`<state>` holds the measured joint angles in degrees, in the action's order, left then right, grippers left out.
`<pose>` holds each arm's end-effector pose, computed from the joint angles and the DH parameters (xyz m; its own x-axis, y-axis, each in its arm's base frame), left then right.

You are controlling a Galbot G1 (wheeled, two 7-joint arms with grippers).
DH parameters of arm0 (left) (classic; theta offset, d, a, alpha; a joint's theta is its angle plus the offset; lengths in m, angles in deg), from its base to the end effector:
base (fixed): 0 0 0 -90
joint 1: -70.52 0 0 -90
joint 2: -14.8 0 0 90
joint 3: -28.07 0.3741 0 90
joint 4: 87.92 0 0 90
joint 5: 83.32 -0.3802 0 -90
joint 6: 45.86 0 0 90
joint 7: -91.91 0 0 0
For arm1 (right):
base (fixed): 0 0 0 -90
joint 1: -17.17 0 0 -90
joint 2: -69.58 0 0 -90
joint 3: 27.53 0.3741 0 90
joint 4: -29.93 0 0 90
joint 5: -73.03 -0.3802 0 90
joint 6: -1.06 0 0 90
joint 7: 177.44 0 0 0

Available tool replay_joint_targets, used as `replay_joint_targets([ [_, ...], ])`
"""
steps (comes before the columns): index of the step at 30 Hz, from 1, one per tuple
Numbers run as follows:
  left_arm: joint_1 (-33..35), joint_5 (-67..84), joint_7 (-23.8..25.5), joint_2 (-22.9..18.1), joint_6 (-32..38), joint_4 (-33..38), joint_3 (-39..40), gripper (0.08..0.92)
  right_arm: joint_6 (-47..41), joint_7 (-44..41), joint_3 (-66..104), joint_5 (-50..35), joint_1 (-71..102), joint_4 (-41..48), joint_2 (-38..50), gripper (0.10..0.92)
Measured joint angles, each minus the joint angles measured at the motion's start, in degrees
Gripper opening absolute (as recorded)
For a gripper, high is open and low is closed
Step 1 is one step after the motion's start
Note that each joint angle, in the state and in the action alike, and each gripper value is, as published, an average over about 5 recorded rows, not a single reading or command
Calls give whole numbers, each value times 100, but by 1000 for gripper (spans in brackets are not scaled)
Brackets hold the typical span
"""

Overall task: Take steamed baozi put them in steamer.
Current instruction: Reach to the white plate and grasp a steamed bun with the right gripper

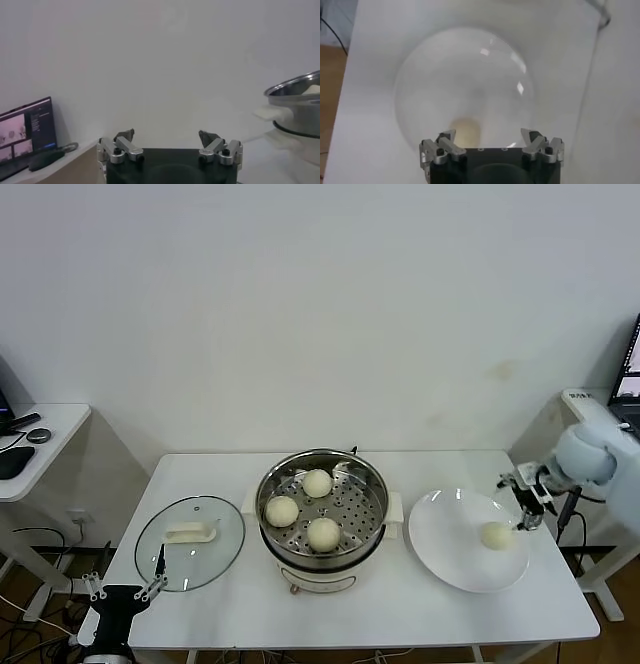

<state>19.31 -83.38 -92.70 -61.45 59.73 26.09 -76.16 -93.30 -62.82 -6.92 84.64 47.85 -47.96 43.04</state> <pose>0.1416 0.1351 -0.3612 -0.9912 -0.1077 -0.0764 -0.1271 0.9356 0.3295 0.5089 -0.2506 -0.1498 -0.2561 -0.0250 0.9663 -0.9548 -0.1497 -0.2570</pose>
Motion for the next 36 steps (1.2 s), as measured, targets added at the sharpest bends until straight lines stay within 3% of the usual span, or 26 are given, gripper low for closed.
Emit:
replay_joint_targets([
  [21,55,33,-11,-34,27,30,-90,823,72,259,1043,778,1184,1454,-1057,814],
  [24,48,35,-11,-36,29,22,-91,823,36,270,1092,855,1229,1568,-1165,771],
  [36,41,44,-12,-24,32,12,-123,823,-216,222,1057,873,1178,1597,-1233,470],
])
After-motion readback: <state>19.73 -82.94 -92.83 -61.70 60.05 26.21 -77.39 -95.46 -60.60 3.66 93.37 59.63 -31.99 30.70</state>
